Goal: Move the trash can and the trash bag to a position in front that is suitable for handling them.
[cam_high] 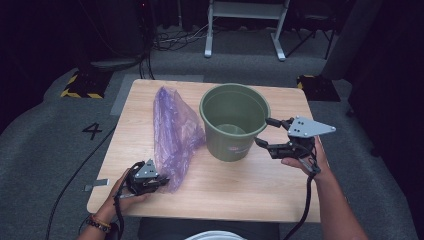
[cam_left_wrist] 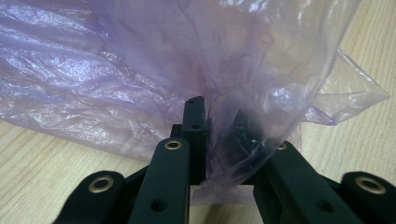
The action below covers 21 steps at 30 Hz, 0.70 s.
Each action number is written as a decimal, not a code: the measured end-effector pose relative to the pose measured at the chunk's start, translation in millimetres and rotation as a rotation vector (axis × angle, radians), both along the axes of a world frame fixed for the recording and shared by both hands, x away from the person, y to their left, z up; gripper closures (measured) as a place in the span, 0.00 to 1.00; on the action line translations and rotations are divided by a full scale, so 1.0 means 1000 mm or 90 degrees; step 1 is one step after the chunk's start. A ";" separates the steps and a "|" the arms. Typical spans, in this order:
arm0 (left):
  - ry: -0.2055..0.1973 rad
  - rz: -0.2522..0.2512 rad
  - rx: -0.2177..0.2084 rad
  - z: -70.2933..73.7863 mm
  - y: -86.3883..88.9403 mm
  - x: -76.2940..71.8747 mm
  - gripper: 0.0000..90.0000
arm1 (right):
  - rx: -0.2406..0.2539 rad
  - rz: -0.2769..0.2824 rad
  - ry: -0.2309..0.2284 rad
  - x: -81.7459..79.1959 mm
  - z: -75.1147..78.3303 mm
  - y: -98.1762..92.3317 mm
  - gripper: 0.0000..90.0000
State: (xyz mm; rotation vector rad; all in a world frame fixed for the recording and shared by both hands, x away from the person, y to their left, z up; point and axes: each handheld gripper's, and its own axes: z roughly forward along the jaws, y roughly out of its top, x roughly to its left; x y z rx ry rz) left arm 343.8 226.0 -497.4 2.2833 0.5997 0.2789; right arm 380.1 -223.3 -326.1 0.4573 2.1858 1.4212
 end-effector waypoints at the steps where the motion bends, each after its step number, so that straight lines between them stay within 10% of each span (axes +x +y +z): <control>1: 0.000 0.000 0.000 0.000 0.000 0.000 0.86 | 0.000 0.000 0.000 0.000 0.000 0.000 0.32; 6: -0.005 0.013 -0.010 0.000 0.000 -0.001 0.71 | -0.006 0.018 0.005 0.009 0.005 0.010 0.32; 12: -0.018 0.050 -0.045 0.005 0.002 -0.003 0.29 | -0.033 0.049 0.027 0.021 0.003 0.023 0.32; 21: -0.032 0.078 -0.104 0.015 0.007 -0.006 0.18 | -0.091 0.065 0.049 0.032 -0.003 0.040 0.44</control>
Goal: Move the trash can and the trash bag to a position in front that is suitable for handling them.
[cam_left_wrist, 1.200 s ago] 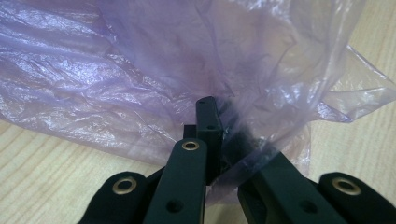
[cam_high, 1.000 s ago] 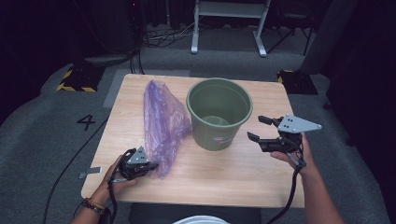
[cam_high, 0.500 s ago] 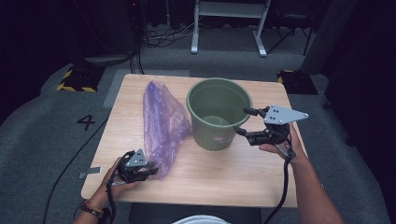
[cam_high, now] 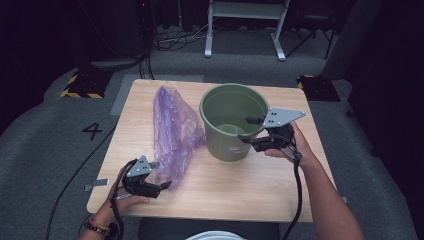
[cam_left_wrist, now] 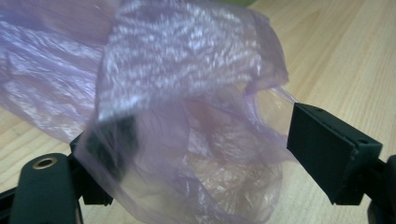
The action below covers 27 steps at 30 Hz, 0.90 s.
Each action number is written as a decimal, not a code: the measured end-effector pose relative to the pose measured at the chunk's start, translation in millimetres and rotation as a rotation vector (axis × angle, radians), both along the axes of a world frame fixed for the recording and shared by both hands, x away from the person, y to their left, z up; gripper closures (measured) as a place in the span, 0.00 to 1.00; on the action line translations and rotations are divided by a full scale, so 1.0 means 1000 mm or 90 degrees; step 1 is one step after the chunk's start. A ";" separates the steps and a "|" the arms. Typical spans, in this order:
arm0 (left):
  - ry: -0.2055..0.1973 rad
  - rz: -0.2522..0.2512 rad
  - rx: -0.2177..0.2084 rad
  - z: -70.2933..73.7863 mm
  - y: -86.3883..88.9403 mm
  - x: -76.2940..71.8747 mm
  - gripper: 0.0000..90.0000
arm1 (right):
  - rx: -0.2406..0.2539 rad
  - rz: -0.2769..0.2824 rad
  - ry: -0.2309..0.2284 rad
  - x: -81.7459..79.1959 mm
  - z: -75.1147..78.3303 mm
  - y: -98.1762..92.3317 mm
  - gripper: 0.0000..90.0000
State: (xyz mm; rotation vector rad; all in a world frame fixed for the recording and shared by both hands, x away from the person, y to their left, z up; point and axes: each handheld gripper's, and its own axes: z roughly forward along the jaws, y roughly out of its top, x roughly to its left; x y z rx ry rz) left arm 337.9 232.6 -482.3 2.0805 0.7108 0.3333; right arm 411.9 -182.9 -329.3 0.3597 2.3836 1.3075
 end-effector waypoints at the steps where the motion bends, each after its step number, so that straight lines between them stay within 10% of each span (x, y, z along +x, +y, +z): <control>1: -0.001 0.000 -0.001 0.001 0.001 0.000 0.18 | -0.004 0.005 0.004 0.001 0.000 0.001 0.45; 13: 0.002 -0.001 0.005 -0.004 -0.001 0.006 0.22 | -0.078 0.072 0.004 0.000 -0.004 0.019 0.75; 27: -0.006 0.004 0.008 -0.002 -0.006 0.006 0.19 | -0.087 0.087 -0.013 -0.008 0.001 0.024 0.89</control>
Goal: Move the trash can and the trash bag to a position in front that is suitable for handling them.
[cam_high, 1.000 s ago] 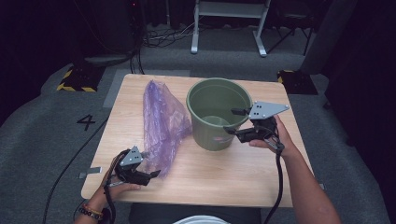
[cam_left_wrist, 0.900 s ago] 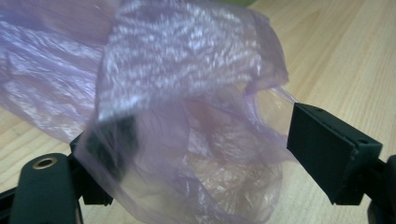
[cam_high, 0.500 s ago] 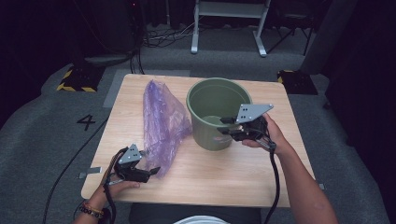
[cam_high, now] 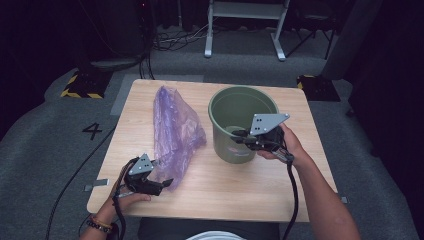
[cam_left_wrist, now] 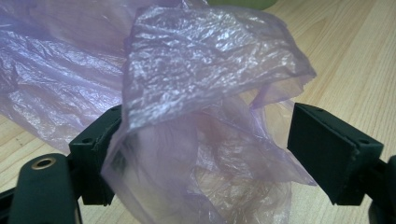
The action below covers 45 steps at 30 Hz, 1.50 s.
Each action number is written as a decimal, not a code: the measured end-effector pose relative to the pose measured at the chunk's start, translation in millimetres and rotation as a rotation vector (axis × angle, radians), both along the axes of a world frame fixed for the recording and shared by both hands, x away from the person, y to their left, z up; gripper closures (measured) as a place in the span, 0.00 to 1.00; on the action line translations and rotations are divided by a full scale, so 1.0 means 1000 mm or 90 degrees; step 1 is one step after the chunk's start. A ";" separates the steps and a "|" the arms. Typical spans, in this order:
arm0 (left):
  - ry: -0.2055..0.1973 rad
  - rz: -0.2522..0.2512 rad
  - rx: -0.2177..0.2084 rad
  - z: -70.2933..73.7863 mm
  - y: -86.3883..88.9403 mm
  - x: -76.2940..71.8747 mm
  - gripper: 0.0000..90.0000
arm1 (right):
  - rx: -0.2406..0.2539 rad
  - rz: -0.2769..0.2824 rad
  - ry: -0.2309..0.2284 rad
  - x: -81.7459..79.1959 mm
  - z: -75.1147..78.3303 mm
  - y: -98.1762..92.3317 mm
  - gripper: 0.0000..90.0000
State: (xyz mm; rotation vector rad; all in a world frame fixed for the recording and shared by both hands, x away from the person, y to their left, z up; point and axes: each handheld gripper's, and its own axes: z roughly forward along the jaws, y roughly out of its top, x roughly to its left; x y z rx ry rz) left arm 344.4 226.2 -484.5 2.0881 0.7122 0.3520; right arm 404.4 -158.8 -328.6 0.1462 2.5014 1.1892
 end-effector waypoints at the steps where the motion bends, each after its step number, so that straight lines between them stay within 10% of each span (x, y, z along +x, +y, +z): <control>1: 0.003 0.001 0.002 -0.001 0.000 0.001 0.19 | -0.004 0.000 -0.003 -0.001 0.000 0.000 0.89; 9: 0.030 -0.035 0.018 -0.007 -0.017 0.005 0.56 | -0.007 -0.032 -0.020 -0.003 0.000 -0.001 0.82; 13: 0.039 -0.070 0.027 -0.010 -0.036 0.003 0.65 | 0.066 -0.059 -0.059 -0.017 0.004 -0.010 0.56; 21: 0.047 -0.108 0.036 -0.014 -0.068 0.000 0.63 | 0.185 -0.117 -0.102 -0.059 -0.005 -0.045 0.53; 33: 0.064 -0.151 0.046 -0.017 -0.115 -0.003 0.38 | 0.166 -0.140 0.037 -0.071 -0.090 -0.036 0.51; 45: 0.066 -0.167 0.053 -0.018 -0.120 -0.003 0.33 | 0.121 -0.055 0.155 -0.054 -0.143 0.021 0.36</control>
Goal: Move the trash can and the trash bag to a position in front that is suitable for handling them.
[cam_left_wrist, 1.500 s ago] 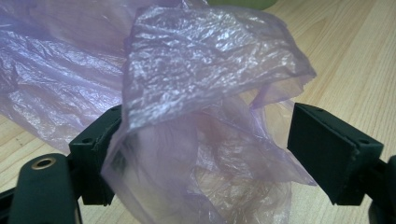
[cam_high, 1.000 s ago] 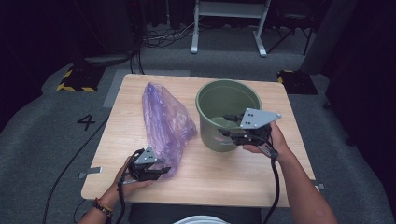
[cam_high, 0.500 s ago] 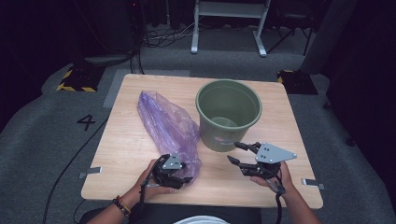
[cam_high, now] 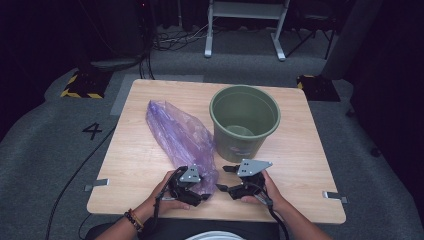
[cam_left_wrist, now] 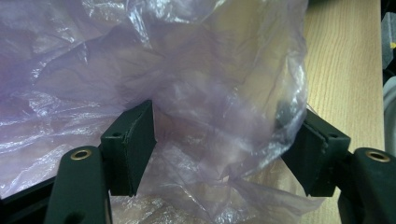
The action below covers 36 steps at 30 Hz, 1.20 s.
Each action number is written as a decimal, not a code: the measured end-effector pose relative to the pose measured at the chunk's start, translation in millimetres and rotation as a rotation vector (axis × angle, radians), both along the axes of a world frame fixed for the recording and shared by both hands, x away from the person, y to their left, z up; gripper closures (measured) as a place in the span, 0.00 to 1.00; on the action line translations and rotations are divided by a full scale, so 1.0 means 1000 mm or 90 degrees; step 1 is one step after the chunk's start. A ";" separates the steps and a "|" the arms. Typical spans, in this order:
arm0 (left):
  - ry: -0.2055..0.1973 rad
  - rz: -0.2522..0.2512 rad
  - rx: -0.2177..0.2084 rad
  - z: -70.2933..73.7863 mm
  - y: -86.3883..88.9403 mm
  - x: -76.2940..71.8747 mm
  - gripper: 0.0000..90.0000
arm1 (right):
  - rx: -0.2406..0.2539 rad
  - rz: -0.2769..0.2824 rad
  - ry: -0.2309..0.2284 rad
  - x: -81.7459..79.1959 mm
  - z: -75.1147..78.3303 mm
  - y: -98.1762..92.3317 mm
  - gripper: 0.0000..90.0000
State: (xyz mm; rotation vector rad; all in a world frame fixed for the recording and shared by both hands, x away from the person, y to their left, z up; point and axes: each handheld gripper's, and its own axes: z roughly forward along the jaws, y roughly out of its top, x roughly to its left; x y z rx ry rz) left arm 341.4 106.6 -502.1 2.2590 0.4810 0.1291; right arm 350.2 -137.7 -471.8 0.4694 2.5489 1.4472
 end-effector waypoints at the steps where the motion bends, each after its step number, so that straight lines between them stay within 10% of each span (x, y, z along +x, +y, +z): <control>1: -0.002 -0.004 0.001 0.000 -0.001 -0.001 0.32 | 0.000 -0.009 0.012 0.003 -0.005 0.004 0.36; 6: -0.002 -0.008 0.001 0.000 -0.002 -0.001 0.32 | 0.014 -0.007 0.027 0.009 -0.014 0.012 0.45; 14: -0.010 -0.007 -0.004 0.001 0.000 -0.002 0.26 | 0.009 -0.033 0.033 0.019 -0.027 0.014 1.00; 25: -0.058 0.054 -0.038 0.025 0.043 -0.004 0.20 | -0.045 -0.081 0.026 0.025 -0.018 -0.049 1.00; 36: -0.102 0.136 -0.024 0.041 0.078 0.017 0.20 | -0.031 -0.235 0.048 0.048 -0.013 -0.155 0.97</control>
